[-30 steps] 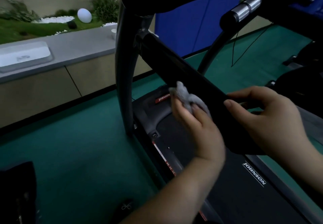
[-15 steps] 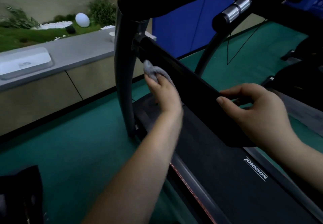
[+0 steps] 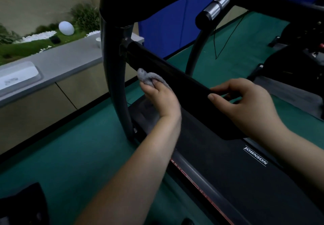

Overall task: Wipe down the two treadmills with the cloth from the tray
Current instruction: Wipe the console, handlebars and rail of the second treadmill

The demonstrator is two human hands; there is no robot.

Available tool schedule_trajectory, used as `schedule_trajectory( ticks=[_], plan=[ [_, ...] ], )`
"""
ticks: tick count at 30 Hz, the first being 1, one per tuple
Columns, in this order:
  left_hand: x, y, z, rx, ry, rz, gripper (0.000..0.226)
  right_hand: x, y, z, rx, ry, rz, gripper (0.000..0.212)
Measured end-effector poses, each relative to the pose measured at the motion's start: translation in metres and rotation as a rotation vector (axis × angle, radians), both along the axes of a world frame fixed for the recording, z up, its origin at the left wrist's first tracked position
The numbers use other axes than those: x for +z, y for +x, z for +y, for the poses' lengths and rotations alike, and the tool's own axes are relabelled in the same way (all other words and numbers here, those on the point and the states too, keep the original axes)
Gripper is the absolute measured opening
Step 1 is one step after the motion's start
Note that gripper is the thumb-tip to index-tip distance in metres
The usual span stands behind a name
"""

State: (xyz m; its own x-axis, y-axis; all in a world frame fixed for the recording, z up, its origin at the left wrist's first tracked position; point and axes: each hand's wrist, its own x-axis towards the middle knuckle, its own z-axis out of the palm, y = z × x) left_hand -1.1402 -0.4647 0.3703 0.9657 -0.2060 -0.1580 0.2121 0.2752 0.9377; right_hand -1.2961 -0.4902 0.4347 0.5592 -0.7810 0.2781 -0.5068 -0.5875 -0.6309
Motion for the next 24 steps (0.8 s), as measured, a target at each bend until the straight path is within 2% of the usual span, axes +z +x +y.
schedule_trajectory(
  ticks=[3, 6, 8, 10, 11, 13, 14, 17, 19, 22, 24],
  plan=[
    [0.0, -0.064, 0.02, -0.143, 0.074, -0.062, 0.043, -0.002, 0.0, -0.001, 0.005, 0.011, -0.011, 0.008],
    [-0.009, -0.086, 0.047, -0.255, 0.14, -0.187, 0.049, -0.002, -0.002, -0.005, 0.052, 0.05, -0.005, 0.01],
    [-0.003, -0.073, 0.063, -0.227, 0.227, -0.338, 0.047, 0.002, -0.004, -0.011, 0.113, 0.131, 0.011, 0.009],
    [0.013, -0.057, 0.075, -0.107, 0.305, -0.546, 0.047, 0.008, -0.004, -0.017, 0.179, 0.157, -0.03, 0.011],
    [0.024, -0.051, 0.077, -0.08, 0.327, -0.601, 0.048, 0.011, -0.003, -0.02, 0.208, 0.137, -0.07, 0.014],
    [0.051, -0.046, 0.073, -0.085, 0.324, -0.578, 0.045, 0.018, 0.002, -0.026, 0.287, 0.143, -0.182, 0.013],
    [0.063, -0.047, 0.067, -0.079, 0.303, -0.537, 0.039, 0.021, 0.006, -0.028, 0.356, 0.204, -0.241, 0.013],
    [0.088, -0.06, 0.034, -0.052, 0.326, -0.454, 0.021, 0.031, 0.014, -0.041, 0.537, 0.487, -0.36, 0.034],
    [0.096, -0.074, 0.01, -0.142, 0.382, -0.475, 0.017, 0.031, 0.016, -0.056, 0.589, 0.612, -0.367, 0.039],
    [0.102, -0.091, -0.008, -0.281, 0.531, -0.636, 0.03, 0.025, 0.018, -0.082, 0.59, 0.746, -0.421, 0.031],
    [0.103, -0.09, -0.004, -0.238, 0.648, -0.691, 0.036, 0.023, 0.017, -0.099, 0.571, 0.929, -0.464, 0.026]
  ],
)
